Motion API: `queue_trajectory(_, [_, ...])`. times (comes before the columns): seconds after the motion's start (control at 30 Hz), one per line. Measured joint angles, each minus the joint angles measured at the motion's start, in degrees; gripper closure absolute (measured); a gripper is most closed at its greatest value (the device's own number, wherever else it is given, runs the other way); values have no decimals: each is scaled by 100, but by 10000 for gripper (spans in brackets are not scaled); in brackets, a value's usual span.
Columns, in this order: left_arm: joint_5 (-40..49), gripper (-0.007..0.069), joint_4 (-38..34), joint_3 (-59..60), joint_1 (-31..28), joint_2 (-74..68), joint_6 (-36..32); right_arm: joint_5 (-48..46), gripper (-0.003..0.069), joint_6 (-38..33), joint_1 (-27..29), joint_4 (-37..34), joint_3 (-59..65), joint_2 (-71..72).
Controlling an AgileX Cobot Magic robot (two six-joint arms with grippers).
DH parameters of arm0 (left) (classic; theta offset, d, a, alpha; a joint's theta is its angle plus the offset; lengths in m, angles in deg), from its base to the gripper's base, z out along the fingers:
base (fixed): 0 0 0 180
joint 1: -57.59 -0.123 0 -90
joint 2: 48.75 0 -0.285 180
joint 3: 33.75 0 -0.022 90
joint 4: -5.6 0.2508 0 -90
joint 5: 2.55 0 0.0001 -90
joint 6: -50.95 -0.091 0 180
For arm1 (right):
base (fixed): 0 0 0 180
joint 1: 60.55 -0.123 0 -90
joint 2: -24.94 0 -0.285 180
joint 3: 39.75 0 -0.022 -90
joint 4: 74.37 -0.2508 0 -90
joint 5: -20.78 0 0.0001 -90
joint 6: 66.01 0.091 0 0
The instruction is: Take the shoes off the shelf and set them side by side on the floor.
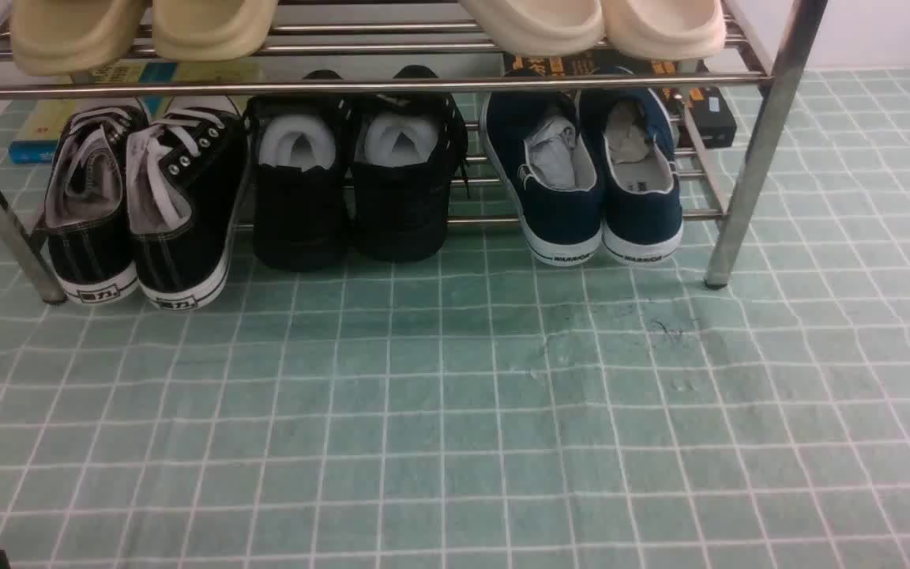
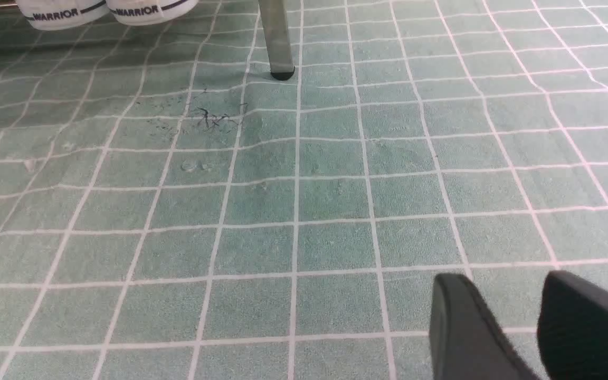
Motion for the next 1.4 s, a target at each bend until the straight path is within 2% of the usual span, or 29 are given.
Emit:
queue_trajectory(1.13, [0, 383, 0, 0, 0, 0, 0, 0, 419, 8, 0, -19, 0, 0])
queue_trajectory(1.23, [0, 383, 0, 0, 0, 0, 0, 6, 419, 362, 0, -535, 0, 0])
queue_trajectory(1.27, [0, 383, 0, 0, 0, 0, 0, 10, 419, 750, 0, -1283, 0, 0])
queue_trajectory(1.3, [0, 383, 0, 0, 0, 0, 0, 10, 419, 801, 0, -1283, 0, 0])
queue_trajectory(1.33, [0, 383, 0, 0, 0, 0, 0, 10, 419, 1154, 0, -2052, 19, 0])
queue_trajectory(1.4, [0, 383, 0, 0, 0, 0, 0, 4, 419, 1580, 0, -2920, 45, 0])
